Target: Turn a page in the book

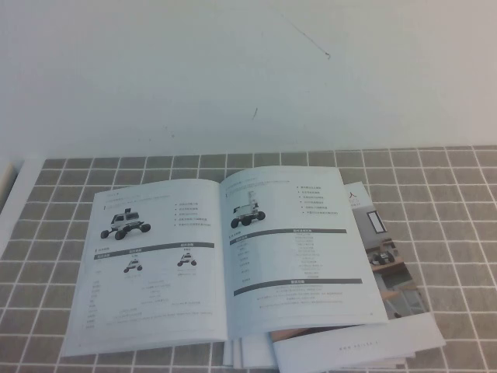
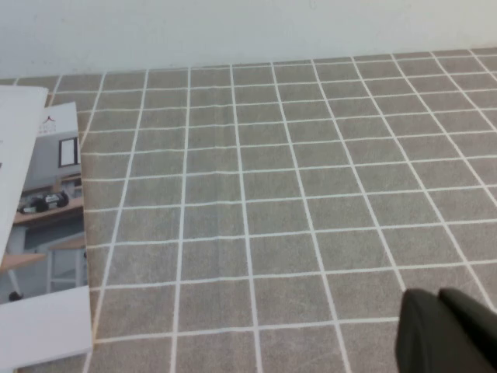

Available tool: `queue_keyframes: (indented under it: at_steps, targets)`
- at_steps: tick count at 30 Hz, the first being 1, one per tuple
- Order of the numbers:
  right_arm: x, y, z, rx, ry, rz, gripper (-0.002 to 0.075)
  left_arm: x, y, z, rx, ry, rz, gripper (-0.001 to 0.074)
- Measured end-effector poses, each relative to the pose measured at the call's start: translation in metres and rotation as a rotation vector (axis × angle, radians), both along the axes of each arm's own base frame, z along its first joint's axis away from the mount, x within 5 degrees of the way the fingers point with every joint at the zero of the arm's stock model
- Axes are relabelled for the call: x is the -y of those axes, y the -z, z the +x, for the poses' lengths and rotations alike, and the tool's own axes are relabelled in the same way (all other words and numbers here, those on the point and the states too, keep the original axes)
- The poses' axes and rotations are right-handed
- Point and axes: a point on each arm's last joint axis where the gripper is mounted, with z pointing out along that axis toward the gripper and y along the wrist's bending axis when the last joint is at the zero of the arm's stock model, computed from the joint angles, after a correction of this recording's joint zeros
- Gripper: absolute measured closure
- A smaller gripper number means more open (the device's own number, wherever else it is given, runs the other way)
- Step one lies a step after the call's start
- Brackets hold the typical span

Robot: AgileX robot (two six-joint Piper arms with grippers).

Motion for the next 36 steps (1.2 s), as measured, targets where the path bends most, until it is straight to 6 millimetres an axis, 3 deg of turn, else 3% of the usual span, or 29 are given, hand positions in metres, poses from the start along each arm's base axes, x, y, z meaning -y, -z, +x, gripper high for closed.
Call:
queue_keyframes:
  at_steps: [8, 13, 26, 31, 36]
  targets:
    - [0.0, 0.0, 0.0, 0.0, 0.0, 0.0, 0.0729, 0.0, -0.001, 0.0, 0.006, -0.001, 0.0, 0.0738]
    - [0.0, -0.002, 0.001, 0.033, 0.001, -0.009, 0.0729, -0.001, -0.009, 0.002, 0.111, -0.013, -0.002, 0.0738]
    - [0.0, -0.057, 0.001, 0.661, 0.001, -0.067, 0.0729, -0.007, -0.064, -0.007, 0.745, -0.081, -0.023, 0.0738]
    - [0.0, -0.065, -0.002, 0.749, 0.0, -0.066, 0.0729, -0.008, -0.071, -0.01, 0.83, -0.09, -0.026, 0.0738]
    - [0.0, -0.06, -0.001, 0.697, 0.001, -0.081, 0.0729, -0.008, -0.072, -0.011, 0.834, -0.085, -0.045, 0.0738]
